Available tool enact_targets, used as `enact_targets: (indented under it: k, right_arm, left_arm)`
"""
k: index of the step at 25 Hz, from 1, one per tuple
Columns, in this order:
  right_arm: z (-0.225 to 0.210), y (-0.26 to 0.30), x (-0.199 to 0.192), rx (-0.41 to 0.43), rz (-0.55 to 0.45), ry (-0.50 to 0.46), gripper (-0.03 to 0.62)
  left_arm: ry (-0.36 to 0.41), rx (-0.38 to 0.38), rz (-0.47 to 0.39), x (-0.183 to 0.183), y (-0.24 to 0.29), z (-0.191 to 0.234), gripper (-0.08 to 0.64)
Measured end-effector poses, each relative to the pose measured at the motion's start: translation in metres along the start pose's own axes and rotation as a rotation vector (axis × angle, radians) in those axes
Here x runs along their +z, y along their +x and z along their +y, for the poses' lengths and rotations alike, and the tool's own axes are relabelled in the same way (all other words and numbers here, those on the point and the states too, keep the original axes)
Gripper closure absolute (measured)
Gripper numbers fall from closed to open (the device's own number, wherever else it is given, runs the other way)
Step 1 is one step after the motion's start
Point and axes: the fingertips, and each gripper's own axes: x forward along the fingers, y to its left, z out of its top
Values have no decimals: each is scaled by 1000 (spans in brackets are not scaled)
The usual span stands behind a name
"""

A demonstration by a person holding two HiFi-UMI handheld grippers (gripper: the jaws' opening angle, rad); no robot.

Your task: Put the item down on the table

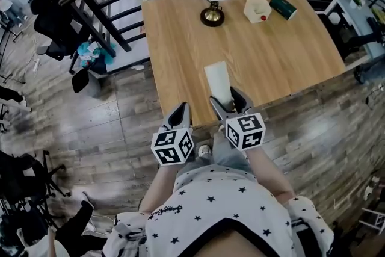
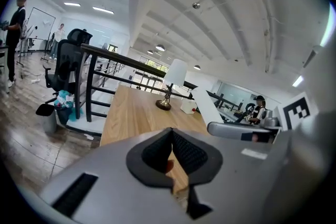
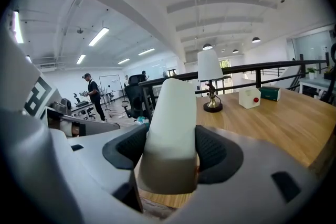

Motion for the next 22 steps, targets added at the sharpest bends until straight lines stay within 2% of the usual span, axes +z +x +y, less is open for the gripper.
enact_targets:
  k: [9, 22]
  right_arm:
    - [-36, 77, -37, 12, 143, -33, 305]
    - [-84, 147, -73, 20, 318, -63, 305]
  left_arm:
    - [-51, 73, 8, 8, 37, 35, 548]
    - [-61, 105, 4, 40, 111, 48, 548]
